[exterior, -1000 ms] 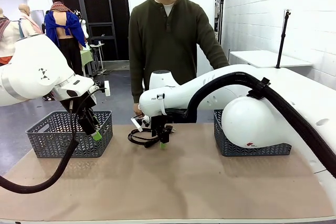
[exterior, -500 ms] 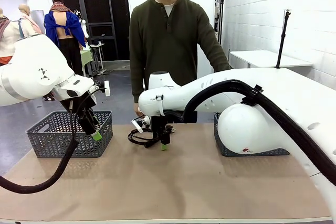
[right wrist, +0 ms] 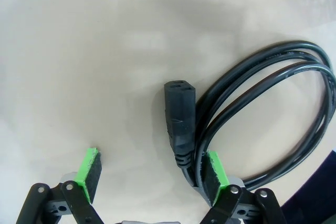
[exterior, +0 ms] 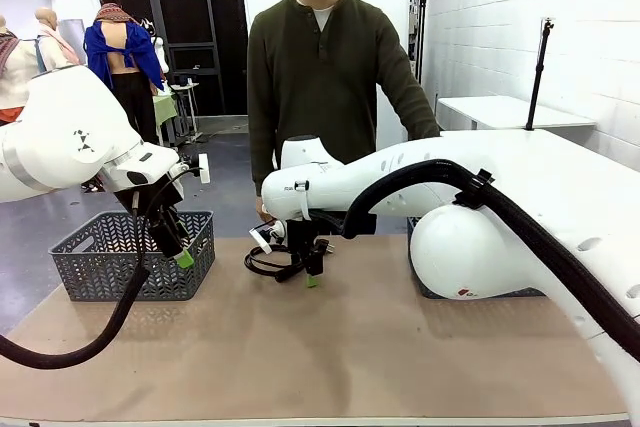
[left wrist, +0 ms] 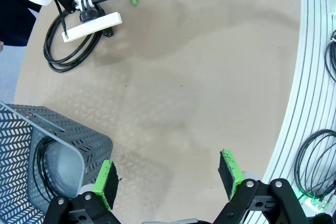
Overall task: Organize the cables according to human instructions.
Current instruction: Pick up a bundle of cables and place it in the basket indicated by the human.
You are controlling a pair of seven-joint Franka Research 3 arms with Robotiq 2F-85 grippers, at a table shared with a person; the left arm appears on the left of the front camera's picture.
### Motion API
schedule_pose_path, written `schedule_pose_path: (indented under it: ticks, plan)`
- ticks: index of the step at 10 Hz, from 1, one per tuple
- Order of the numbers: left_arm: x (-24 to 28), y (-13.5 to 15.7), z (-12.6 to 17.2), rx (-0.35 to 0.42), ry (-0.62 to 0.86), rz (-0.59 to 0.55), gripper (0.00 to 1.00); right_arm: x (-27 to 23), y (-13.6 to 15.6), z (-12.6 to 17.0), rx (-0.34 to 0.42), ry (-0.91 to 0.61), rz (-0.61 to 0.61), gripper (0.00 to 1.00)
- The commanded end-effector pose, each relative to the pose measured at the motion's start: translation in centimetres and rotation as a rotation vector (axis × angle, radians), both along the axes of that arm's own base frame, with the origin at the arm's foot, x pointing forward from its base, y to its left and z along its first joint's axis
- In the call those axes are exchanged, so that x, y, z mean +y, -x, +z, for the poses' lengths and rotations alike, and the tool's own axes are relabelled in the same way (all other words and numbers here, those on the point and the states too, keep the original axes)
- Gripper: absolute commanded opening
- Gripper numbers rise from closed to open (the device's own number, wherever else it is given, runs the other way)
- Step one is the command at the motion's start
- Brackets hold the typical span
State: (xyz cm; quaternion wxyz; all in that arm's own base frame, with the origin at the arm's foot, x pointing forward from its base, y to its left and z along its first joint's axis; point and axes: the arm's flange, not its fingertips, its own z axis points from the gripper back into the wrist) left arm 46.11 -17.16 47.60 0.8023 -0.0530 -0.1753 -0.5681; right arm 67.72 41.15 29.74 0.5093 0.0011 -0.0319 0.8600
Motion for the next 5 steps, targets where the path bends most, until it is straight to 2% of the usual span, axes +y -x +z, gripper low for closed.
schedule_pose_path:
  ticks: [1, 3, 4, 5]
  plan:
    - [0.02, 0.05, 0.07, -0.002, -0.003, 0.003, 1.00, 1.04, -1.36, 0.53, 0.003, 0.031, -0.024, 0.57]
    - [0.02, 0.05, 0.07, -0.002, -0.003, 0.003, 1.00, 1.07, -1.25, 0.83, 0.007, 0.030, -0.019, 0.17]
    - [0.02, 0.05, 0.07, -0.002, -0.003, 0.003, 1.00, 1.07, -1.23, 0.94, 0.007, 0.031, -0.018, 0.00]
    - [0.02, 0.05, 0.07, -0.002, -0.003, 0.003, 1.00, 1.05, -1.21, 1.02, 0.008, 0.029, -0.015, 0.00]
